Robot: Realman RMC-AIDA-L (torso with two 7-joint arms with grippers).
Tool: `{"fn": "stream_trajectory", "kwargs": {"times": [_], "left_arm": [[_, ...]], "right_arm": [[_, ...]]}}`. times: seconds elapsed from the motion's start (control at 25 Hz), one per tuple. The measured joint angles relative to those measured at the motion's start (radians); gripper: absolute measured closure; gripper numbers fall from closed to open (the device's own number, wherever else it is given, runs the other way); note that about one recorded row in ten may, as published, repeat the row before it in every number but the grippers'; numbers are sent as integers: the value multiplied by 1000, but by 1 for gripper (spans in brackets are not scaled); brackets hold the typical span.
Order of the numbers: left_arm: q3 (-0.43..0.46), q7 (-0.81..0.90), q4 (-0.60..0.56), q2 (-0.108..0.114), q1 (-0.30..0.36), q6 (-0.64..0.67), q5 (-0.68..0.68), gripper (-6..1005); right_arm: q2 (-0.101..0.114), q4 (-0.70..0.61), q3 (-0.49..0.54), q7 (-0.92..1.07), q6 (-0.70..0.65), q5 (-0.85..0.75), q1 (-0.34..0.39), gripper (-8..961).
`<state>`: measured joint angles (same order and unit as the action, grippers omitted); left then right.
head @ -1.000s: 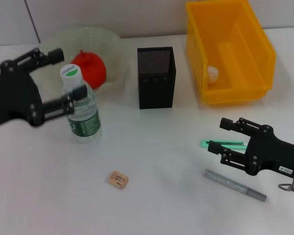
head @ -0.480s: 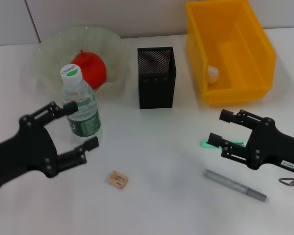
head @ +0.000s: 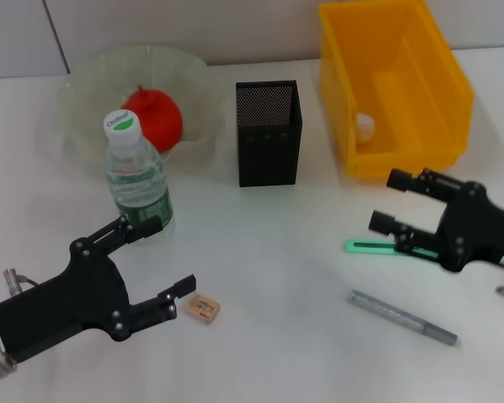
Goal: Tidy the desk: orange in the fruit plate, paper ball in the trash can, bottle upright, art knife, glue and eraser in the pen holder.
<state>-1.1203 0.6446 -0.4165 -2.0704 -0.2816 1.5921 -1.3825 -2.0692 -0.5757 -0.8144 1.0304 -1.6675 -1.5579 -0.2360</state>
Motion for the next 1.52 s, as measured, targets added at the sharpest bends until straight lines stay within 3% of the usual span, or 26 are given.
{"fn": "stream_trajectory", "kwargs": {"times": [0.24,0.56,0.84,1.12,1.32,1.52], "left_arm": [[-64,37,3,4,-22,3,-3,186],[-88,71,6,2,-34,-2,-4,186],[-95,90,8,3,-35,-12,-4,186],[-98,90,11,1,-36,-21,-4,186],[-98,94,12,1,-37,-24,-4,186],[-98,95,12,1,-38,-33,-4,186]], "right_arm": [[1,-399,3,453,-46,-216,-16,252],[-6,-784,-4,838,-220,-542,-168,253],[-6,-939,-8,938,-355,-654,-264,253],[-8,-1003,-54,979,-364,-728,-287,254],[-8,-1038,-98,1072,-348,-893,-329,254],[-8,-1058,-207,1091,-341,-1041,-356,255]]}}
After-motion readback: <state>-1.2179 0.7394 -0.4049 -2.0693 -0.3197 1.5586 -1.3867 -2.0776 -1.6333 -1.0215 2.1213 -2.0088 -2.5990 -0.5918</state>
